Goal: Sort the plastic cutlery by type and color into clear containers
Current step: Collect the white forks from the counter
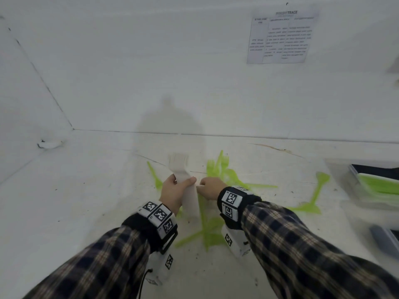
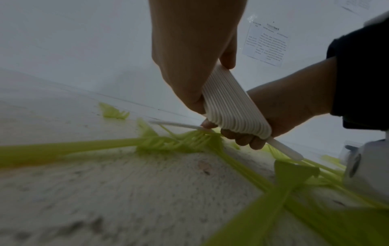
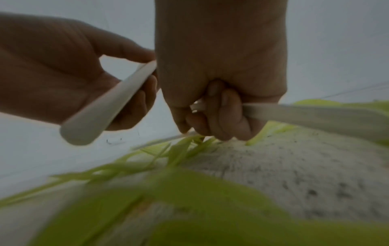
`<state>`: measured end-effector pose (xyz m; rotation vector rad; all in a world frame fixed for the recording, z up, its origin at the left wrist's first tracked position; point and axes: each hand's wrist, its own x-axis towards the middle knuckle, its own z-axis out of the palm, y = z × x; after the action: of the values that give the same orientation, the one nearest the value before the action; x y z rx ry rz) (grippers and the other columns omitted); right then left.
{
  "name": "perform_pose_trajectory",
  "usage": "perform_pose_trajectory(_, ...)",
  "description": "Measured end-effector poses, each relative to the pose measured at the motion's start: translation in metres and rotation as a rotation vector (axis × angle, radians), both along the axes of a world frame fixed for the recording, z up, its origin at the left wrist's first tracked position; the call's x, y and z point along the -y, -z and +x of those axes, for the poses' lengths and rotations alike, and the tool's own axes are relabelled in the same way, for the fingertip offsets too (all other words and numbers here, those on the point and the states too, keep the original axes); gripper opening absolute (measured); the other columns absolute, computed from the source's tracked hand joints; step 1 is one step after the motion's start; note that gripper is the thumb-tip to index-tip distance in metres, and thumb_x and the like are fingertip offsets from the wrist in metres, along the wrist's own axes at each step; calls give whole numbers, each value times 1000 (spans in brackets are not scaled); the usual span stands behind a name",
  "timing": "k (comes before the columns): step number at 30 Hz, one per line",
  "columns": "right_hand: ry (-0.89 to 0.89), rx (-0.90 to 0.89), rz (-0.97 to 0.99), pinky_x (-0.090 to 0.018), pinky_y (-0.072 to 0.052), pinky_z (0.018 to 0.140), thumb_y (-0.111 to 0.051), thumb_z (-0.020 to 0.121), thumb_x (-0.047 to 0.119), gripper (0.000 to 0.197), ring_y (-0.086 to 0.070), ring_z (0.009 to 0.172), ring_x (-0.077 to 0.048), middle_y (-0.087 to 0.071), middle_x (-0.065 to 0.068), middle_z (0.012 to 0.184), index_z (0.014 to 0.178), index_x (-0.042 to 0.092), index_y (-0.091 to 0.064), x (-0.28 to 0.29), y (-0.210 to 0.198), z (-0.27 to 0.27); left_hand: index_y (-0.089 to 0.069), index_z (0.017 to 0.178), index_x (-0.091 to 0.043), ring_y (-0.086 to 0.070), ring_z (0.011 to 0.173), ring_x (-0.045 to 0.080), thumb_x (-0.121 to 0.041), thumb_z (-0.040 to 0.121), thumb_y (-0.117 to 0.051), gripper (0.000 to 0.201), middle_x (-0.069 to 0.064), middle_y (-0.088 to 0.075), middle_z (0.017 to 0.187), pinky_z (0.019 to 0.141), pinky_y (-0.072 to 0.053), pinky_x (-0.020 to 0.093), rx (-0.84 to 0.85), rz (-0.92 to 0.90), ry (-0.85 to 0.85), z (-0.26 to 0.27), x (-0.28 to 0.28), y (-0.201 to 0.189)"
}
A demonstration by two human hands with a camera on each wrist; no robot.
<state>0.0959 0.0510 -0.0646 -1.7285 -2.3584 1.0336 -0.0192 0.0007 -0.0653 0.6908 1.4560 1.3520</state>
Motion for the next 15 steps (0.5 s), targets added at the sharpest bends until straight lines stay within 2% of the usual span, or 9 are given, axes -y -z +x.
perform_pose_trajectory(1,12,1,30,-27,-41,65,-46,93,33,30,-56,86,-26,-56,-9,84,80,6,-54,1,0,1,-62,89,-8,-59,76,24,-6,80,-71,13,9,-63,85,72,-48,37,6,2,1,-1,2,0)
perform_pose_trajectory(3,26,35,84,-26,-37,63,-49,92,32,27,-49,82,-22,-54,-10,84,78,8,-49,2,-2,4,-61,87,-9,-57,74,23,-3,81,-70,12,8,-62,82,69,-47,35,12,14,-7,-3,7,-2)
perform_pose_trajectory(5,56,48,116,-27,-40,69,-49,92,23,16,-53,90,-25,-59,-15,103,94,7,-54,3,-5,8,-61,87,-9,-57,75,24,-3,81,-69,12,8,-61,81,70,-46,36,13,25,-9,-4,10,-4)
perform_pose_trajectory(7,137,12,127,-30,-43,76,-46,92,14,24,-57,101,-30,-57,-16,115,114,5,-52,6,-7,14,-61,88,-9,-57,76,24,-4,81,-70,13,8,-61,81,72,-46,37,14,27,-2,-5,13,-4)
perform_pose_trajectory(9,240,-109,130,-29,-41,71,-45,92,10,27,-56,94,-30,-54,-15,107,118,5,-44,10,-10,20,-60,87,-9,-57,74,22,-4,81,-69,13,7,-61,80,70,-47,35,18,33,5,-5,15,-5)
perform_pose_trajectory(13,337,-396,200,-26,-34,55,-51,87,8,22,-45,70,-21,-45,-1,77,101,11,-33,24,-17,30,-61,90,-9,-57,77,24,-4,80,-70,14,7,-61,82,74,-47,38,35,37,29,-1,16,-4)
perform_pose_trajectory(15,327,-492,237,-24,-35,52,-54,85,7,22,-46,67,-21,-48,-2,74,97,12,-36,31,-19,31,-62,94,-7,-57,78,24,-5,80,-70,17,7,-62,83,73,-46,37,50,37,39,2,17,-3)
